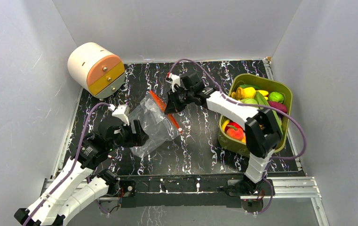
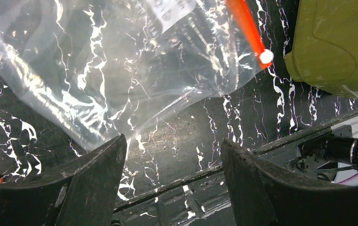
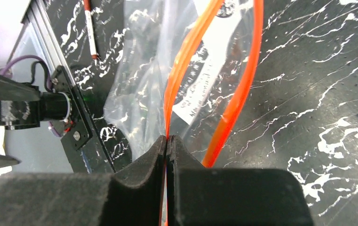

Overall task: Place the food in the zip-top bag and seal the zipper
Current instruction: Pick up the zipper food storage bag at the center of the board.

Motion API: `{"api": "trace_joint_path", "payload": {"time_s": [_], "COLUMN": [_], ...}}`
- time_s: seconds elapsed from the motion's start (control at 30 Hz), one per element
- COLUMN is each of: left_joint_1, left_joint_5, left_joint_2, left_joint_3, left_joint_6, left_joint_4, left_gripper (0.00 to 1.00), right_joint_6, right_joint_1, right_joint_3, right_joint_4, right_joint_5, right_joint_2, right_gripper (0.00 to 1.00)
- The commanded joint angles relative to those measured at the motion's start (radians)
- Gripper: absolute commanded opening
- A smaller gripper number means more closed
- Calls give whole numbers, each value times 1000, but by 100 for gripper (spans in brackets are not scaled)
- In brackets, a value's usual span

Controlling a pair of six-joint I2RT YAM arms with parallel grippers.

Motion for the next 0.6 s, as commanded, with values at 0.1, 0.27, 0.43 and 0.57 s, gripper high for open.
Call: {"api": "trace_joint_path", "payload": {"time_s": [0.1, 0.27, 0.43, 0.57], "left_joint_1": [-1, -2, -2, -2], "left_joint_5": [10, 68, 95, 81], "left_joint_2": [31, 48, 82, 137], "left_joint_3": [60, 126, 200, 246], "left_joint_6": [-16, -83, -152, -184], "left_joint_4": [-65, -60, -37, -57], "left_gripper": [72, 72, 72, 72], "right_joint_6": [15, -28, -65, -54], "right_joint_1": [-3, -3, -3, -2], "right_joint_3": [-16, 49, 153, 172], "right_joint_4": [-34, -166, -270, -280], "right_joint_5": [163, 343, 466, 440], "right_joint_2": [-226, -314, -387, -451], "right_gripper": [0, 0, 0, 0]}}
